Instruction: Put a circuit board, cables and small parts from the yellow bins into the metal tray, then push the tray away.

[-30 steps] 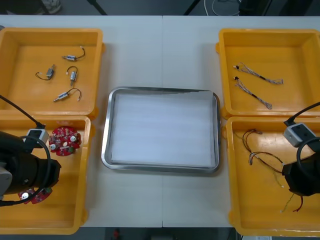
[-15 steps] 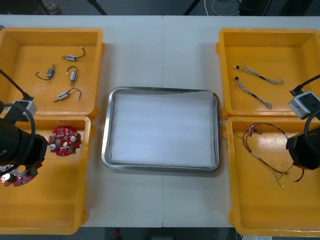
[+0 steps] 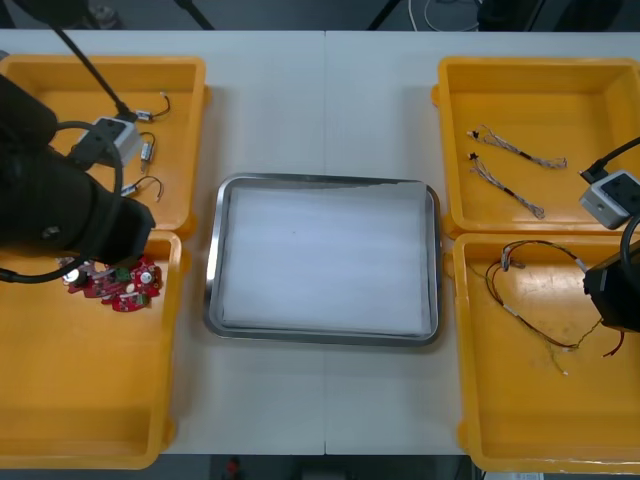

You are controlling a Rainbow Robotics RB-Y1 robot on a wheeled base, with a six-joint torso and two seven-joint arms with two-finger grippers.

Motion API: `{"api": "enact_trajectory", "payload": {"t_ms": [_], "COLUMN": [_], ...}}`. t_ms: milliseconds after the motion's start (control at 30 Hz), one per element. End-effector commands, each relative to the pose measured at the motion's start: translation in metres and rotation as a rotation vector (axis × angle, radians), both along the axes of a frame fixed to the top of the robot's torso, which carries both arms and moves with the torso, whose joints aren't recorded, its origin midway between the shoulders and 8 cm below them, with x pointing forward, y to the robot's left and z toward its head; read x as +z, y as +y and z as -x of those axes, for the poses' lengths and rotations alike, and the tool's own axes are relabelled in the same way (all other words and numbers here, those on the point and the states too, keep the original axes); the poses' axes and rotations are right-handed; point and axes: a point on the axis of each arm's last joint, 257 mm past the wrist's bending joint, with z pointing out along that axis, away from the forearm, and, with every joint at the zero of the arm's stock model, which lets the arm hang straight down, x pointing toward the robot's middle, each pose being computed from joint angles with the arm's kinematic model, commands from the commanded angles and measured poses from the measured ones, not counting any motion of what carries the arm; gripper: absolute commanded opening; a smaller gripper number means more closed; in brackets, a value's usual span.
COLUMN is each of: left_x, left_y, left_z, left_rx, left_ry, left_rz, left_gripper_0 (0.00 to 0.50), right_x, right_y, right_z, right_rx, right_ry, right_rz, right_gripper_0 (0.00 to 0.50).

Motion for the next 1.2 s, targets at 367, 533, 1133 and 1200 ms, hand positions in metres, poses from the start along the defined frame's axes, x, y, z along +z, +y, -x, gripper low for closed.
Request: {"api": "enact_trajectory", "payload": {"t_ms": [367, 533, 1133, 1200], "left_x": [-0.019, -0.041, -0.108, -0.111], "left_y": [-0.113, -0.139, -0.172, -0.172], "left_z": [-0.021, -0.031, -0.061, -0.063], "left_rx": [0.016, 0.019, 0.068, 0.068], "left_ry": [0.057, 0.068, 0.108, 0.095], "left_rz": [0.087, 0.104, 0.172, 0.162], "left_gripper_0": [0.0, 0.0, 0.0, 0.0], "right_x": [0.025, 0.026, 0.027, 0.028], "right_y": [0.0, -0.004, -0.006, -0.006], "right_z": [-0.006, -0.006, -0.007, -0.008], "right_rx": [0.071, 0.071, 0.074, 0.074], "right_ry": [-0.059, -0.061, -0.067, -0.068], "right_rz": [0.06, 0.075, 0.089, 0.09], "right_gripper_0": [0.0, 0.0, 0.0, 0.0]}}
